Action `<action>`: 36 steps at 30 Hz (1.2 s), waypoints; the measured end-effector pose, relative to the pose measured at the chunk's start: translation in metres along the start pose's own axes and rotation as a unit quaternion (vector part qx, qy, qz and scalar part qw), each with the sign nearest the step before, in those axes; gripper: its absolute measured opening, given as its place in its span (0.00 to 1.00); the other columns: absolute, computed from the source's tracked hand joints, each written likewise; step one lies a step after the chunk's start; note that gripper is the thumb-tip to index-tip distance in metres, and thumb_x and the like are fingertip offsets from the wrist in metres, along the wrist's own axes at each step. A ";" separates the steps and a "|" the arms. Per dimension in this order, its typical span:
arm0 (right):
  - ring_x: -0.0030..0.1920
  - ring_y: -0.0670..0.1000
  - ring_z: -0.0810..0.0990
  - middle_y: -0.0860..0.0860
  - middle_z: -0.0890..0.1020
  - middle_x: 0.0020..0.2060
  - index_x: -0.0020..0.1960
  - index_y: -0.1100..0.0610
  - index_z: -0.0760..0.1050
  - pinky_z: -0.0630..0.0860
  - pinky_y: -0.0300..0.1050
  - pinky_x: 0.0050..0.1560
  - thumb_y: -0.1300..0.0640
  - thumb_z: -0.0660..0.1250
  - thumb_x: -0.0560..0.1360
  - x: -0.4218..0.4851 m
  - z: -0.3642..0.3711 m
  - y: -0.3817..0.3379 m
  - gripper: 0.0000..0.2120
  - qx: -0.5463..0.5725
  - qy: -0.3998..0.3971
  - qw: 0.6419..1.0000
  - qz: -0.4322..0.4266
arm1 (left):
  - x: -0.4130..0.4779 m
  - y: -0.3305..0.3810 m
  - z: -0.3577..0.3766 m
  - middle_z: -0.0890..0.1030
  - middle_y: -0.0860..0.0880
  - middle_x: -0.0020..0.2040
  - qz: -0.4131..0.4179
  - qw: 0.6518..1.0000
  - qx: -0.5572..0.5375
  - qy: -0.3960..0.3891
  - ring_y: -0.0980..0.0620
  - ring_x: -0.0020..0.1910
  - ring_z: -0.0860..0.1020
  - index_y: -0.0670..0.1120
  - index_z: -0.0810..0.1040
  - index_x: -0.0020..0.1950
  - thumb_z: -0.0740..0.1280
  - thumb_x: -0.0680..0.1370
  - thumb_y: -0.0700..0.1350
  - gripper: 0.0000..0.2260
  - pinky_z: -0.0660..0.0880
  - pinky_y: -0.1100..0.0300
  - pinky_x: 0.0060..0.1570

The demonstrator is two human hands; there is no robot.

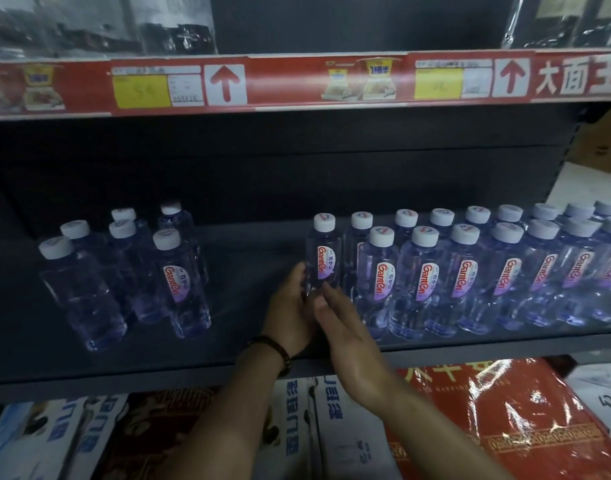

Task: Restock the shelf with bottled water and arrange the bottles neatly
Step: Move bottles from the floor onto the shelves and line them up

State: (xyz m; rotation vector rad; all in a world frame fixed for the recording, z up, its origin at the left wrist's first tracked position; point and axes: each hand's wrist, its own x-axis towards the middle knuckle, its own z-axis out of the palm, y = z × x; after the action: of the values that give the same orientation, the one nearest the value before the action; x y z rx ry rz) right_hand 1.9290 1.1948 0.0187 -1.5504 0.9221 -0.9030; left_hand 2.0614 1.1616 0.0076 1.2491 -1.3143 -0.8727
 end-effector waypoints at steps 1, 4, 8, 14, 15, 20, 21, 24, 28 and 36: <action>0.74 0.33 0.64 0.32 0.68 0.72 0.66 0.29 0.68 0.58 0.42 0.80 0.39 0.58 0.86 0.001 0.001 0.001 0.11 0.003 0.007 1.000 -0.003 | 0.000 0.000 0.000 0.86 0.53 0.60 -0.009 1.000 -0.027 -0.004 0.50 0.61 0.84 0.60 0.79 0.65 0.68 0.72 0.59 0.21 0.77 0.41 0.67; 0.76 0.39 0.68 0.40 0.72 0.75 0.69 0.32 0.71 0.63 0.48 0.80 0.34 0.59 0.78 0.001 0.005 -0.002 0.20 0.010 0.034 0.999 -0.024 | 0.001 -0.002 0.003 0.86 0.49 0.60 -0.017 0.998 -0.068 0.007 0.45 0.61 0.83 0.60 0.81 0.62 0.69 0.69 0.58 0.21 0.76 0.38 0.68; 0.64 0.47 0.81 0.47 0.82 0.61 0.63 0.43 0.78 0.77 0.55 0.69 0.34 0.66 0.71 0.010 0.017 0.006 0.24 0.034 0.131 0.991 -0.021 | -0.005 0.001 -0.007 0.83 0.51 0.64 0.010 0.999 0.007 0.041 0.50 0.61 0.83 0.60 0.78 0.68 0.71 0.71 0.55 0.24 0.79 0.45 0.64; 0.53 0.50 0.83 0.49 0.84 0.50 0.58 0.49 0.78 0.81 0.54 0.58 0.56 0.67 0.83 0.019 0.052 -0.006 0.06 0.018 0.083 0.996 0.013 | -0.051 0.013 -0.067 0.79 0.54 0.49 0.185 0.915 0.250 0.257 0.57 0.46 0.80 0.50 0.81 0.54 0.71 0.76 0.32 0.13 0.79 0.59 0.48; 0.54 0.51 0.84 0.48 0.85 0.50 0.59 0.48 0.79 0.82 0.57 0.60 0.57 0.66 0.83 0.023 0.061 -0.006 0.07 0.013 0.056 0.998 0.007 | -0.058 0.016 -0.078 0.79 0.53 0.46 0.220 0.892 0.254 0.302 0.56 0.44 0.79 0.48 0.81 0.50 0.71 0.75 0.31 0.12 0.78 0.60 0.45; 0.62 0.43 0.80 0.44 0.81 0.62 0.71 0.46 0.74 0.77 0.48 0.68 0.61 0.64 0.83 0.037 0.109 -0.006 0.19 -0.026 -0.023 0.999 -0.018 | -0.074 0.008 -0.122 0.77 0.51 0.54 0.204 0.860 0.196 0.425 0.53 0.53 0.79 0.51 0.76 0.56 0.72 0.78 0.35 0.13 0.79 0.52 0.53; 0.63 0.41 0.79 0.42 0.81 0.63 0.70 0.45 0.74 0.76 0.45 0.69 0.63 0.64 0.83 0.039 0.115 -0.006 0.20 -0.022 -0.029 0.999 -0.026 | -0.074 0.003 -0.128 0.77 0.52 0.58 0.171 0.871 0.186 0.421 0.53 0.57 0.79 0.51 0.76 0.60 0.72 0.79 0.38 0.14 0.79 0.50 0.58; 0.62 0.40 0.82 0.42 0.85 0.59 0.67 0.43 0.78 0.77 0.48 0.69 0.62 0.66 0.81 0.042 0.127 -0.007 0.19 -0.015 -0.055 0.997 -0.047 | -0.072 -0.014 -0.143 0.79 0.56 0.66 0.055 0.936 0.104 0.332 0.56 0.66 0.78 0.53 0.72 0.71 0.71 0.82 0.45 0.18 0.75 0.48 0.69; 0.63 0.43 0.82 0.43 0.84 0.62 0.72 0.40 0.74 0.77 0.52 0.70 0.59 0.67 0.78 0.035 0.135 -0.003 0.26 -0.030 -0.075 0.994 -0.069 | -0.075 -0.020 -0.154 0.82 0.57 0.64 0.039 0.966 0.124 0.224 0.61 0.64 0.79 0.53 0.73 0.72 0.66 0.83 0.36 0.21 0.75 0.65 0.65; 0.59 0.35 0.74 0.47 0.77 0.60 0.70 0.40 0.74 0.77 0.37 0.61 0.54 0.68 0.78 0.009 0.096 -0.006 0.22 -0.147 -0.013 0.985 -0.092 | -0.068 -0.015 -0.132 0.85 0.51 0.61 0.044 0.988 0.094 0.114 0.56 0.60 0.83 0.49 0.75 0.70 0.71 0.80 0.35 0.20 0.79 0.63 0.59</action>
State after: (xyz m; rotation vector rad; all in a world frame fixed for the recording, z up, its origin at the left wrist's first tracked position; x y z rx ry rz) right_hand 2.0199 1.2261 0.0118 -1.9222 0.9345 -0.9024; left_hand 2.1850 1.2457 -0.0001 1.3816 -1.2775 -0.5337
